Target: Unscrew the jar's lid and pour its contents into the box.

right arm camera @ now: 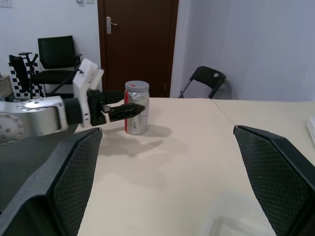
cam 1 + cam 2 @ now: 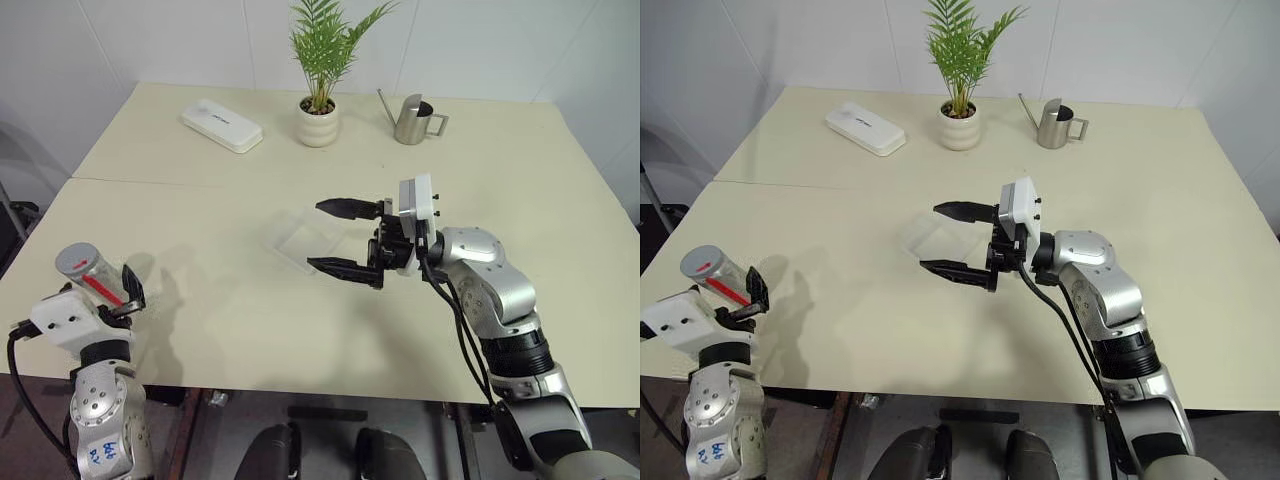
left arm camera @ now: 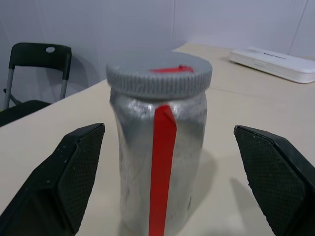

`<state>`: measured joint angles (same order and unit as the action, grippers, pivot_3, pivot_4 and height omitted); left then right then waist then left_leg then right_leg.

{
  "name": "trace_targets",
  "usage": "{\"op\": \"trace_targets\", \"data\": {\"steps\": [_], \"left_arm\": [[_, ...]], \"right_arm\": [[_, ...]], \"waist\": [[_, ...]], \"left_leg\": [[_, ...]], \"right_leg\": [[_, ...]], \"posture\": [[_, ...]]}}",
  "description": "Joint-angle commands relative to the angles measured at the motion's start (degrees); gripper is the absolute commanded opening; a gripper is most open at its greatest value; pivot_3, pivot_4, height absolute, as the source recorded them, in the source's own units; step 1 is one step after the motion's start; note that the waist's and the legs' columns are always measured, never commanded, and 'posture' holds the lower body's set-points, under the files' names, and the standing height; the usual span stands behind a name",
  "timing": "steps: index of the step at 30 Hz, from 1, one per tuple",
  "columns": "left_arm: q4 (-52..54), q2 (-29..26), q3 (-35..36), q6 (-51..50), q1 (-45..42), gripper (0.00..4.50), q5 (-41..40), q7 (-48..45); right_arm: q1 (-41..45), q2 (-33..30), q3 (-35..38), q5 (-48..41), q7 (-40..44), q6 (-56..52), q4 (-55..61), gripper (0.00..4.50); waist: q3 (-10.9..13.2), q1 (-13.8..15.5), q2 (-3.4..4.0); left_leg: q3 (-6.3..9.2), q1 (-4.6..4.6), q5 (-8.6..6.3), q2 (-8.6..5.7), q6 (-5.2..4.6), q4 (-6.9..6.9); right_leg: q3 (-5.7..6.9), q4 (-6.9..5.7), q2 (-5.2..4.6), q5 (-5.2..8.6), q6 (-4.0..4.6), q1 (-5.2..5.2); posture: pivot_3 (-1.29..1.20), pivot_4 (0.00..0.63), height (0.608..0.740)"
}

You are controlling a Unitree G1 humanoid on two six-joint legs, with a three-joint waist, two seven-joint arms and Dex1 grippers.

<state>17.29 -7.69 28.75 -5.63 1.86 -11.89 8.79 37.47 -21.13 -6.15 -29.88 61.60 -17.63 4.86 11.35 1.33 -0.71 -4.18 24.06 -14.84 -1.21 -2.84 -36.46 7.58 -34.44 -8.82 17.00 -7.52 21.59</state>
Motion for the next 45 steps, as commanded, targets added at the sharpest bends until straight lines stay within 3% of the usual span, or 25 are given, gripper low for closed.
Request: {"op": "trace_targets", "data": {"steps": [1,6,9,15,17,20,25,30,34,45], "left_arm": [[-0.5,-1.7,0.9,-0.7,-1.6,4.48,1.7,1.6],[-4.0,-4.4,1.6,-1.8,-4.8,4.48,2.0,2.2],[-5.3,-5.5,1.6,-2.9,-6.2,3.89,1.8,2.3],[-5.0,-5.3,1.8,-5.4,-6.9,1.99,0.9,2.7],[-3.8,-3.6,2.9,-6.6,-9.5,1.95,-4.1,2.6],[-2.3,-6.6,-0.5,-8.6,-13.9,1.95,-8.0,-4.2],[-4.2,-18.3,-12.3,-7.8,-18.6,1.95,-8.1,-25.8],[-6.7,-23.8,-20.8,-6.8,-21.6,1.95,-11.0,-44.0],[-10.0,-23.7,-26.2,-5.6,-26.4,1.95,-10.9,-52.4],[-13.2,-19.2,-30.2,-6.6,-32.4,1.95,-11.4,-58.5]], "right_arm": [[-0.2,0.2,1.3,-1.7,-0.8,-0.4,3.2,4.50],[-0.4,0.1,1.2,-1.8,-1.2,-0.5,3.3,4.50],[-0.4,0.1,1.3,-1.8,-1.4,-0.4,3.3,4.50],[-1.3,0.2,1.5,-1.7,-2.2,-0.2,3.8,4.50],[-1.5,0.2,1.6,-1.7,-2.7,-0.2,4.0,4.50],[-1.5,0.5,2.5,-2.7,-4.5,-1.7,4.4,4.50],[-0.1,-1.0,3.2,-3.7,-9.8,-9.1,7.1,4.50],[1.9,-1.3,1.7,-0.9,-16.3,-14.5,9.7,4.50],[3.0,-0.5,0.4,0.5,-19.0,-15.7,11.1,4.50],[3.8,2.3,-3.5,2.1,-21.2,-17.5,13.4,4.50]], "waist": [[0.0,0.0,0.00],[0.0,0.0,0.00],[0.0,-0.1,0.00],[0.0,-0.1,0.00],[0.0,-0.1,0.00],[0.0,0.2,-0.01],[0.0,-0.2,0.00],[0.0,-1.5,0.01],[0.0,-1.5,0.02],[0.0,-1.5,0.02]], "left_leg": [[0.00,0.00,0.00,0.00,0.00,0.00],[0.01,-0.01,0.04,0.08,0.07,0.00],[0.01,-0.01,0.05,0.08,0.09,0.00],[0.02,-0.02,0.05,0.09,0.09,0.00],[0.02,-0.02,0.05,0.09,0.10,0.00],[0.06,0.00,0.08,0.09,0.15,-0.07],[0.08,0.06,0.08,0.08,0.17,-0.37],[-0.01,0.02,0.05,0.15,0.22,-0.27],[-0.01,0.04,0.19,0.38,0.17,-0.26],[-0.05,0.05,0.25,0.41,0.09,-0.42]], "right_leg": [[0.00,0.00,0.02,0.00,0.00,0.00],[-0.01,-0.01,0.13,-0.01,0.03,0.00],[-0.03,-0.02,0.13,-0.02,0.03,0.01],[-0.03,-0.02,0.15,-0.02,0.03,0.01],[-0.03,-0.03,0.15,-0.02,0.03,0.01],[-0.02,-0.09,0.14,-0.03,0.05,0.00],[-0.05,-0.26,0.17,-0.04,0.08,0.00],[-0.15,-0.25,0.24,-0.03,0.14,0.10],[-0.03,-0.33,0.44,0.09,0.36,0.15],[-0.06,-0.41,0.47,0.10,0.37,0.11]], "posture": [[0.00,0.150,0.740],[0.00,0.150,0.740],[0.00,0.150,0.740],[0.00,0.150,0.740],[0.00,0.150,0.740],[0.00,0.150,0.740],[0.00,0.150,0.740],[0.00,0.150,0.740],[0.00,0.150,0.740],[0.00,0.150,0.740]]}}
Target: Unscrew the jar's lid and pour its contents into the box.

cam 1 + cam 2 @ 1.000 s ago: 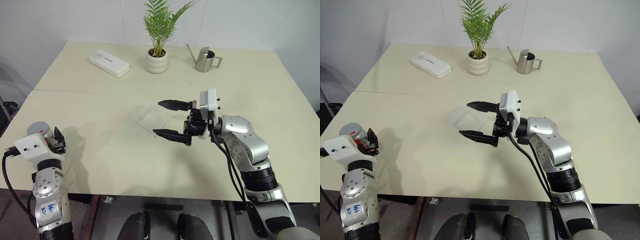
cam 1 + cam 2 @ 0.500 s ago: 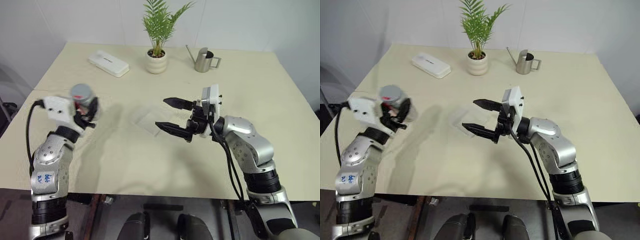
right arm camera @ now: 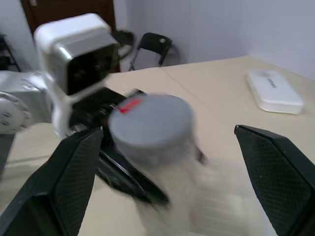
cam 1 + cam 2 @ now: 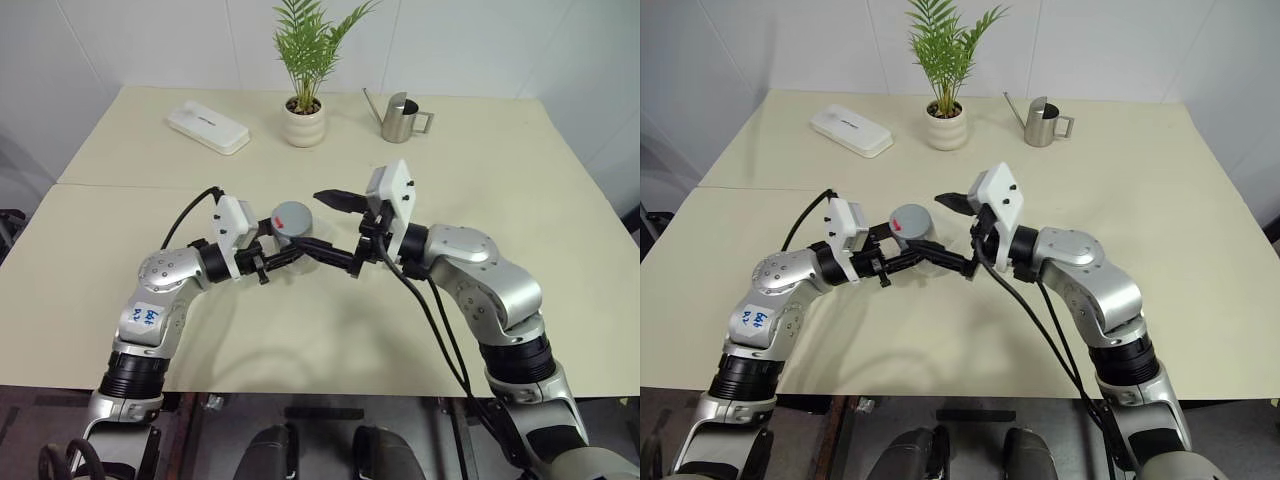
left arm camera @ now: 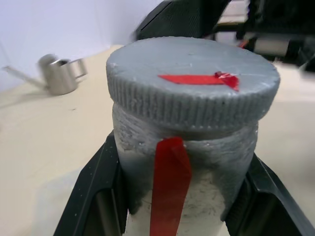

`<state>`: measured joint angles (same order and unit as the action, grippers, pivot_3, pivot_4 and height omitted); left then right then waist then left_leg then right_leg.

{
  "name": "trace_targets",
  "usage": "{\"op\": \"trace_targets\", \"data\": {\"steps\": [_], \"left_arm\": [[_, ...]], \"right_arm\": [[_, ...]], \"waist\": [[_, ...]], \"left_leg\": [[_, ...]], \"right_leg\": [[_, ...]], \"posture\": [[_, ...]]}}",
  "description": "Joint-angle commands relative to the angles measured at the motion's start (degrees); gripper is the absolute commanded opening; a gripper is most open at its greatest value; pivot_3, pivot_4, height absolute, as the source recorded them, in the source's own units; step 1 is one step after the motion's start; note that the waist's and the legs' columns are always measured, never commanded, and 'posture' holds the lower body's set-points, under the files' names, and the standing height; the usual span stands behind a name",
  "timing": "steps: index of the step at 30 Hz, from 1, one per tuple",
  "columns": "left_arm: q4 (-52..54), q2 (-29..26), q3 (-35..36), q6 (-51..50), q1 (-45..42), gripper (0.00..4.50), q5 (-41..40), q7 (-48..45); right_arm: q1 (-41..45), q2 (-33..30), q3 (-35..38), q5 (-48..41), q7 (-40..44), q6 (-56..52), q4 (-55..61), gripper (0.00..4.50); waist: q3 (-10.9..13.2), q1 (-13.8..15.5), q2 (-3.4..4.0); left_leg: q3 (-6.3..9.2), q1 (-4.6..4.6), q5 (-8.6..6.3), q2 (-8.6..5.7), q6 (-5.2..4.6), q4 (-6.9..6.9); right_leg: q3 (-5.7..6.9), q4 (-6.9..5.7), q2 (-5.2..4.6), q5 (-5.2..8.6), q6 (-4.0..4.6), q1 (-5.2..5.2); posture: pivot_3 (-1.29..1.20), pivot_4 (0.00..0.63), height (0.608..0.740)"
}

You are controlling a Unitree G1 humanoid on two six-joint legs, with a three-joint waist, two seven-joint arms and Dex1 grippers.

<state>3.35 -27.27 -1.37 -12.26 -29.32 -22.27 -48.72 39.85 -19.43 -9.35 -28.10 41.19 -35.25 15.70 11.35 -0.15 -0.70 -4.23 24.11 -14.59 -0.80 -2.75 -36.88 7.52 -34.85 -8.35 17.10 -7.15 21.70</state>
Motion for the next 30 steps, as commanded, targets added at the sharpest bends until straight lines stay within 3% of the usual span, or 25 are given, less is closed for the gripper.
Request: {"op": "trace_targets", "data": {"steps": [1,8,11,15,20,23,27,30], "left_arm": [[0.7,0.6,-0.1,-0.2,-1.2,1.95,-1.0,-1.2],[1.1,1.3,0.2,-1.1,-0.5,1.95,-0.7,-1.6],[1.1,1.3,0.6,-1.1,-0.4,1.95,-0.5,-1.5],[1.3,1.1,1.1,-1.5,-0.2,1.95,-1.0,-1.6],[0.8,1.5,3.7,-6.0,-1.5,1.95,-5.8,-1.9],[0.1,0.7,4.2,-8.8,-2.9,1.95,-9.3,-5.2],[-1.4,-2.7,1.6,-11.9,-6.1,1.95,-12.4,-17.2],[-2.9,-2.7,0.8,-11.4,-7.9,1.95,-12.1,-20.6]], "right_arm": [[1.6,0.8,-0.6,0.6,-1.0,0.1,2.4,4.50],[2.3,2.6,-1.4,2.0,-1.5,0.8,0.9,4.50],[2.0,2.8,-1.1,1.9,-1.2,0.6,1.1,3.89],[1.5,2.7,-0.9,1.2,-0.4,0.5,1.7,2.59],[1.3,0.8,-0.7,0.9,1.8,0.6,1.4,2.55],[2.1,-2.3,-0.6,-0.8,7.9,1.4,0.5,2.55],[8.3,-12.0,-0.9,-7.7,29.0,-0.6,-5.3,2.55],[13.2,-14.5,-2.4,-6.6,36.9,2.9,-11.1,2.55]], "waist": [[0.0,0.0,0.00],[0.0,0.0,0.00],[0.0,0.0,0.00],[0.0,0.0,0.00],[0.0,0.0,0.00],[0.0,0.1,0.00],[0.0,0.1,0.03],[0.0,-0.1,0.04]], "left_leg": [[0.00,0.00,0.00,0.00,0.00,-0.02],[0.02,-0.01,0.00,0.00,-0.01,-0.09],[0.03,-0.01,0.00,0.01,-0.01,-0.08],[0.04,0.00,0.00,0.00,-0.02,-0.08],[0.04,0.00,0.00,0.00,-0.02,-0.08],[0.04,0.01,0.00,0.00,-0.03,-0.11],[0.04,0.03,0.01,-0.02,-0.11,-0.19],[0.03,-0.02,-0.02,-0.01,-0.15,-0.19]], "right_leg": [[0.00,-0.02,0.00,0.00,0.00,0.00],[-0.02,-0.12,-0.02,0.00,0.00,0.00],[-0.01,-0.12,-0.02,0.00,0.00,0.00],[-0.01,-0.11,-0.03,0.00,0.00,0.00],[-0.01,-0.12,-0.02,0.00,0.00,0.00],[-0.01,-0.11,-0.03,0.00,0.00,0.00],[0.01,-0.09,-0.03,-0.01,-0.02,-0.05],[0.00,-0.06,-0.02,-0.02,-0.03,-0.09]], "posture": [[0.00,0.150,0.740],[0.00,0.150,0.740],[0.00,0.150,0.740],[0.00,0.150,0.740],[0.00,0.150,0.740],[0.00,0.150,0.740],[0.00,0.150,0.740],[0.00,0.150,0.740]]}}
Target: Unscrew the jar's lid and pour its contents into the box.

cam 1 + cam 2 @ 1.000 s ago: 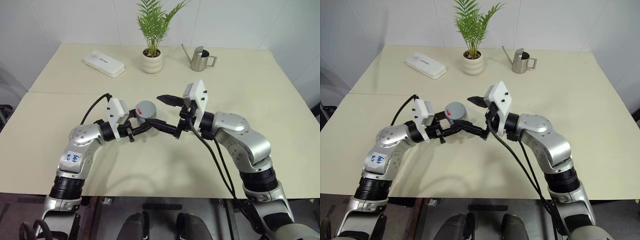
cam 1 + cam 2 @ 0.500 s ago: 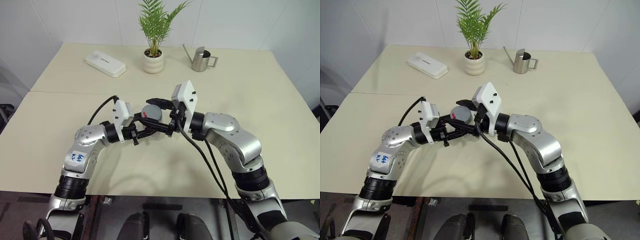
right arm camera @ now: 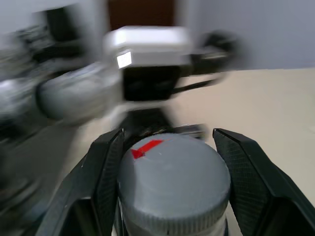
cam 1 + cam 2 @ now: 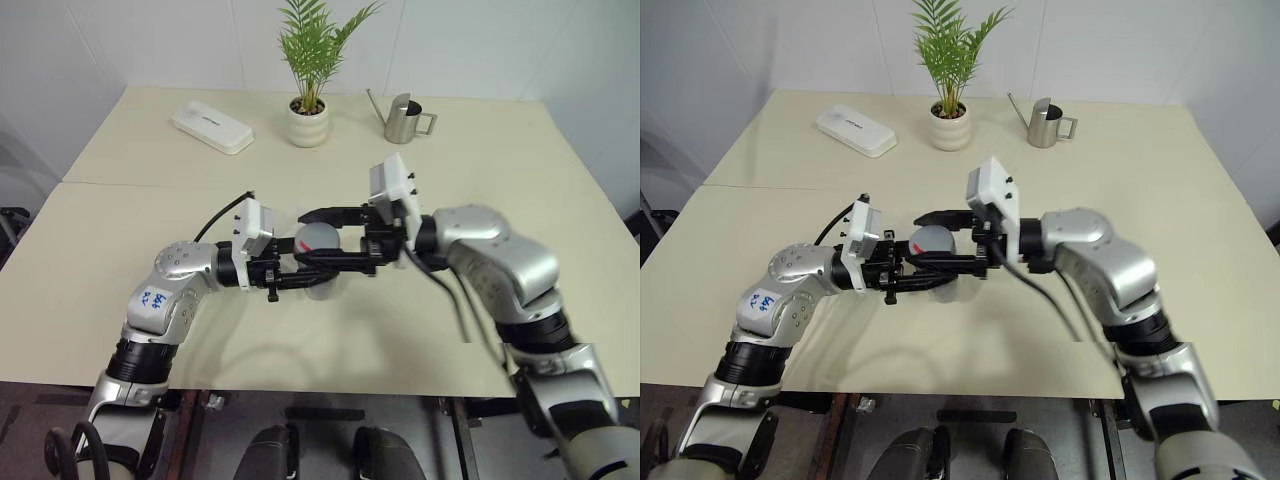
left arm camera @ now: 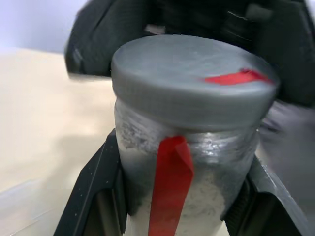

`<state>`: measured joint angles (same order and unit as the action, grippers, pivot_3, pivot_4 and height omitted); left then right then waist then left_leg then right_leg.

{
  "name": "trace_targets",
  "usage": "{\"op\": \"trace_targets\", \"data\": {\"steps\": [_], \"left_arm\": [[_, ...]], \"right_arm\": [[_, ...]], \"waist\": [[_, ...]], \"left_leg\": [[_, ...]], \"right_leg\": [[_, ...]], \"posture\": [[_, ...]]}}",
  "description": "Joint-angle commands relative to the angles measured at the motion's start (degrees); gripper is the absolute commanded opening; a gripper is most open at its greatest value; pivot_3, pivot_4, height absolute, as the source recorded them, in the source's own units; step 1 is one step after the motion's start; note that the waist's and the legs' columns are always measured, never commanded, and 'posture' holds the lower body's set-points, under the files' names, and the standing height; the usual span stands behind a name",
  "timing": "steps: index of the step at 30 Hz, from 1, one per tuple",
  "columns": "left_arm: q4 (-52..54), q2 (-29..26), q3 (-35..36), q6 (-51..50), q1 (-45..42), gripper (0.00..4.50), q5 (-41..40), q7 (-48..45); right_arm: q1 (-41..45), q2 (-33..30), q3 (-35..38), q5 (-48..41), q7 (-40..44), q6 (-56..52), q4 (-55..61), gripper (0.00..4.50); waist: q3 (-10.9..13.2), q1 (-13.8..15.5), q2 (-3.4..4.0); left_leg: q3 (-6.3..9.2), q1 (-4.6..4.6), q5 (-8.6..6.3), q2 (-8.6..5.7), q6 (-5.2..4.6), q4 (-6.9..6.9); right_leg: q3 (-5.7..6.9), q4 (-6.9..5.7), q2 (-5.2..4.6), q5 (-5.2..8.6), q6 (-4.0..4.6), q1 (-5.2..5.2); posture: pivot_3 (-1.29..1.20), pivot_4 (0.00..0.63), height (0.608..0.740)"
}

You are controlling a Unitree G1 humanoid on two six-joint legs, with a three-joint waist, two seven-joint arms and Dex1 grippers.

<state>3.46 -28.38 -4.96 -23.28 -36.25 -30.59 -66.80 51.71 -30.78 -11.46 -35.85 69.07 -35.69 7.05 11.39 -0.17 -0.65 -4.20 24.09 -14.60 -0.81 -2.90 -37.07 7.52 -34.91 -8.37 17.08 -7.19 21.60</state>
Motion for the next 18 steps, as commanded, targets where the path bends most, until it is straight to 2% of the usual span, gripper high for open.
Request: {"op": "trace_targets", "data": {"steps": [1,5,9,11,15,18], "left_arm": [[-3.4,-1.5,4.3,0.1,-1.3,1.95,-3.4,-3.0],[-3.8,-0.9,4.1,1.6,-1.5,1.95,-2.5,-3.5],[-2.8,-1.0,4.6,1.9,-0.2,1.95,-2.5,-2.8],[-2.3,-1.0,5.6,0.7,0.4,1.95,-3.6,-1.8],[-2.0,-1.9,7.3,1.2,1.7,1.95,-2.9,-0.3],[-2.2,-2.0,8.7,2.3,2.5,1.95,-1.7,2.2]], "right_arm": [[2.4,-3.3,-0.6,1.5,10.5,4.1,-3.8,2.55],[4.5,-2.9,-0.8,2.1,12.6,5.9,-6.6,2.55],[4.0,-2.4,-0.1,2.0,10.1,4.9,-6.6,2.55],[3.3,-3.2,-0.1,1.3,9.6,2.5,-5.5,3.30],[2.1,-1.8,3.1,0.6,5.4,2.9,-3.7,4.47],[0.9,0.8,5.8,1.8,0.2,5.8,-2.3,4.47]], "waist": [[0.0,-0.2,0.00],[0.0,-0.1,0.02],[0.0,0.1,0.02],[0.0,0.2,0.02],[0.0,0.1,0.03],[0.0,0.0,0.03]], "left_leg": [[0.00,-0.02,0.00,0.02,0.00,0.01],[-0.01,0.00,-0.01,0.06,0.03,0.06],[-0.02,0.04,-0.02,0.03,0.00,-0.02],[0.00,0.05,-0.02,0.02,0.00,-0.03],[0.01,0.05,-0.02,0.02,0.00,-0.04],[0.01,0.04,-0.01,0.02,0.02,-0.03]], "right_leg": [[-0.01,0.00,0.01,0.00,0.00,0.00],[0.04,0.01,0.02,0.01,0.02,0.03],[0.05,0.01,-0.02,0.01,0.01,0.03],[0.07,0.02,-0.04,0.01,0.01,0.02],[0.07,0.07,-0.06,0.01,0.01,0.01],[0.05,0.03,-0.06,0.01,0.01,0.01]], "posture": [[0.00,0.150,0.740],[0.00,0.150,0.740],[0.00,0.150,0.740],[0.00,0.150,0.740],[0.00,0.150,0.740],[0.00,0.150,0.740]]}}
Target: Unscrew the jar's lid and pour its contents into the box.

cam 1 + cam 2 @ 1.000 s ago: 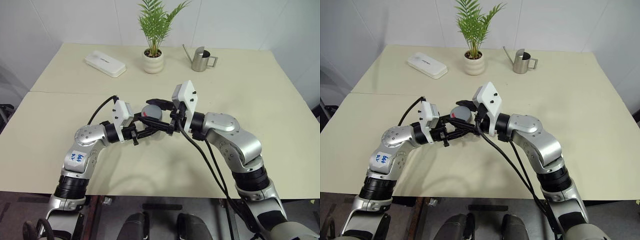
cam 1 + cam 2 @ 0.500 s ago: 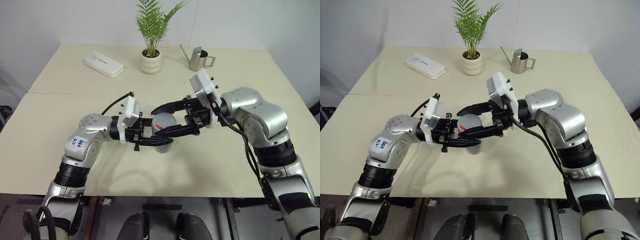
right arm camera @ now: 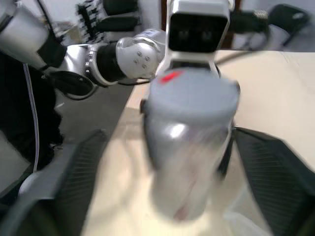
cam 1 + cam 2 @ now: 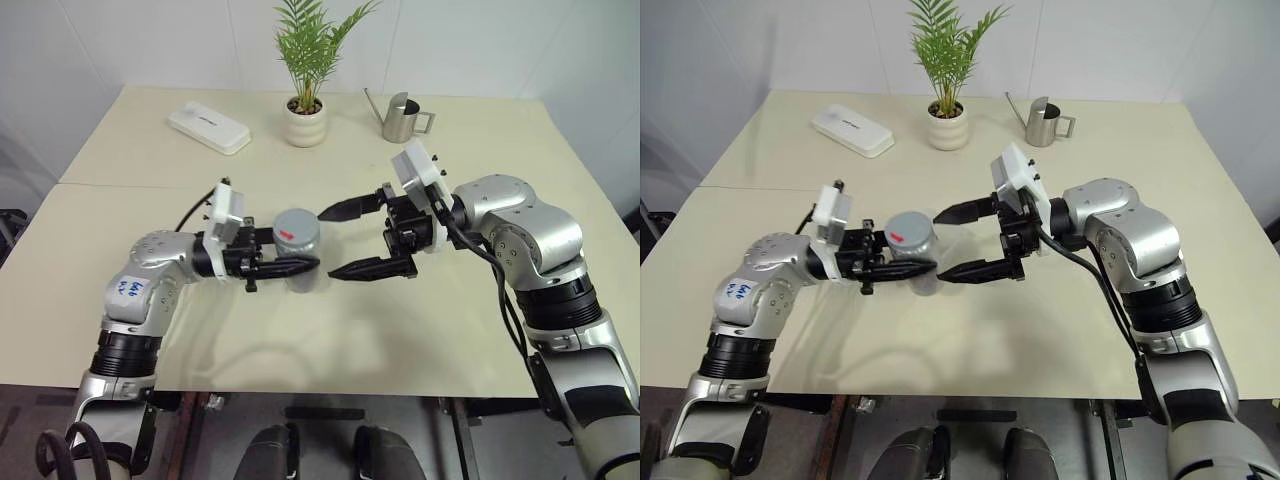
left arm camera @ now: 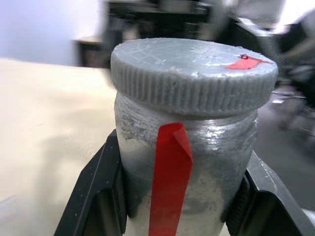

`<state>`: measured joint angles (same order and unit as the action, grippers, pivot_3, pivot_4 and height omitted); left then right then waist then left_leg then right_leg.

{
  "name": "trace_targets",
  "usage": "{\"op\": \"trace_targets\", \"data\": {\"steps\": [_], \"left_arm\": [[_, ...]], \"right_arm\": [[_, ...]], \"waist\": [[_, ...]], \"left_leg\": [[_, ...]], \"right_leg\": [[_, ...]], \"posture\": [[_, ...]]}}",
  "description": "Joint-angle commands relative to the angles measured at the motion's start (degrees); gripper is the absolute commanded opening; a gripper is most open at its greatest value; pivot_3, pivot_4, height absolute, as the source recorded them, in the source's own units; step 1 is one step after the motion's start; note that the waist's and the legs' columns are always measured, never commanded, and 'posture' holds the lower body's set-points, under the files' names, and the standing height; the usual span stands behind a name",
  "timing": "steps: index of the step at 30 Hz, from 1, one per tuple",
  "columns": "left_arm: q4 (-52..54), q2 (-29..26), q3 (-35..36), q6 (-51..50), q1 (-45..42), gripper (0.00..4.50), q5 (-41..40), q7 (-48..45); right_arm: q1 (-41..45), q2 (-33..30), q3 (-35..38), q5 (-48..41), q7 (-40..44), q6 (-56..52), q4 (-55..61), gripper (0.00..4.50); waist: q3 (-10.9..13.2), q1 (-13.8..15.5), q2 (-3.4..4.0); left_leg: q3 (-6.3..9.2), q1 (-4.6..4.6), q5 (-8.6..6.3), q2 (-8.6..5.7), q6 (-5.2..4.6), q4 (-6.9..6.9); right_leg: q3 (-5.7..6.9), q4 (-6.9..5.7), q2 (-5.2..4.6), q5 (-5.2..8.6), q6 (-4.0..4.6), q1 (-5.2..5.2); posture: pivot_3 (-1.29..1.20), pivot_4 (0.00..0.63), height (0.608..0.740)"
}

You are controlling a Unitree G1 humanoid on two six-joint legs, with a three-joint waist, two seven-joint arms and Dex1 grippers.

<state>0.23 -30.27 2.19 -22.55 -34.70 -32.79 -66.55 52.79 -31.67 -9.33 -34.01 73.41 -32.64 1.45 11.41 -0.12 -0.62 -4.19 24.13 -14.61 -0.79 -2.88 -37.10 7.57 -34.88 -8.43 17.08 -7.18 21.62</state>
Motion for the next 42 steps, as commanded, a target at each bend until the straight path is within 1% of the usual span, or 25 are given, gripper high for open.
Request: {"op": "trace_targets", "data": {"steps": [1,4,7,12,16,22,28,33,42], "left_arm": [[1.2,0.0,1.9,1.8,1.2,1.95,0.8,2.9],[1.7,-0.3,1.9,1.9,1.8,1.95,1.2,4.4],[2.2,-0.5,1.5,1.9,2.1,1.95,1.3,4.7],[2.1,-0.2,0.9,1.8,1.4,1.95,1.6,5.0],[1.9,0.0,0.3,1.8,0.8,1.95,1.7,4.9],[2.6,0.0,0.0,1.5,0.8,1.95,1.2,4.9],[3.4,0.1,0.3,1.7,0.9,1.95,0.3,4.6],[3.7,0.4,1.0,2.4,0.8,1.95,-0.1,4.8],[3.5,0.2,1.9,4.7,1.8,1.95,0.4,4.1]], "right_arm": [[-0.7,2.6,3.8,0.3,-5.8,3.0,4.3,4.47],[-1.9,5.0,3.4,0.9,-10.7,1.7,6.9,4.47],[-2.2,7.8,1.5,2.8,-15.0,0.7,8.2,4.47],[-1.1,10.4,-1.4,6.3,-18.6,0.6,7.0,4.47],[0.4,12.6,-2.1,7.5,-20.7,-0.5,5.8,4.47],[1.3,14.1,-1.2,8.3,-22.1,-0.8,3.4,4.47],[2.1,12.5,0.3,8.4,-20.5,0.0,0.1,4.47],[2.0,9.9,2.7,6.7,-17.1,0.1,-1.8,4.47],[1.7,1.9,6.1,6.9,-13.0,2.4,-8.9,4.47]], "waist": [[0.0,0.0,0.00],[0.0,0.0,0.00],[0.0,0.0,0.01],[0.0,0.0,0.01],[0.0,-0.1,0.01],[0.0,-0.1,0.01],[0.0,-0.1,0.01],[0.0,-0.1,0.01],[0.0,0.3,0.01]], "left_leg": [[0.00,-0.01,0.00,0.00,0.01,0.01],[0.01,-0.02,0.00,0.00,0.02,0.02],[0.00,0.00,0.00,-0.01,0.02,0.03],[0.00,0.00,0.00,-0.01,0.02,0.03],[0.00,0.00,0.00,-0.02,0.02,0.03],[0.00,0.00,0.00,-0.02,0.02,0.06],[0.00,-0.01,0.00,-0.02,0.02,0.05],[0.00,0.00,0.00,-0.03,0.01,0.04],[0.00,0.00,0.01,-0.06,-0.01,0.02]], "right_leg": [[-0.01,-0.02,0.00,0.00,0.00,0.00],[0.00,-0.04,0.00,0.00,0.00,0.00],[-0.02,-0.04,0.01,0.00,0.00,0.02],[-0.01,-0.05,0.02,0.00,0.00,0.02],[-0.02,-0.06,0.02,0.00,0.00,0.03],[-0.02,-0.07,0.04,0.00,0.00,0.05],[-0.02,-0.08,0.05,0.00,0.00,0.05],[-0.02,-0.08,0.04,0.00,0.00,0.05],[0.00,-0.06,-0.01,0.00,0.00,0.02]], "posture": [[0.00,0.150,0.740],[0.00,0.150,0.740],[0.00,0.150,0.740],[0.00,0.150,0.740],[0.00,0.150,0.740],[0.00,0.150,0.740],[0.00,0.150,0.740],[0.00,0.150,0.740],[0.00,0.150,0.740]]}}
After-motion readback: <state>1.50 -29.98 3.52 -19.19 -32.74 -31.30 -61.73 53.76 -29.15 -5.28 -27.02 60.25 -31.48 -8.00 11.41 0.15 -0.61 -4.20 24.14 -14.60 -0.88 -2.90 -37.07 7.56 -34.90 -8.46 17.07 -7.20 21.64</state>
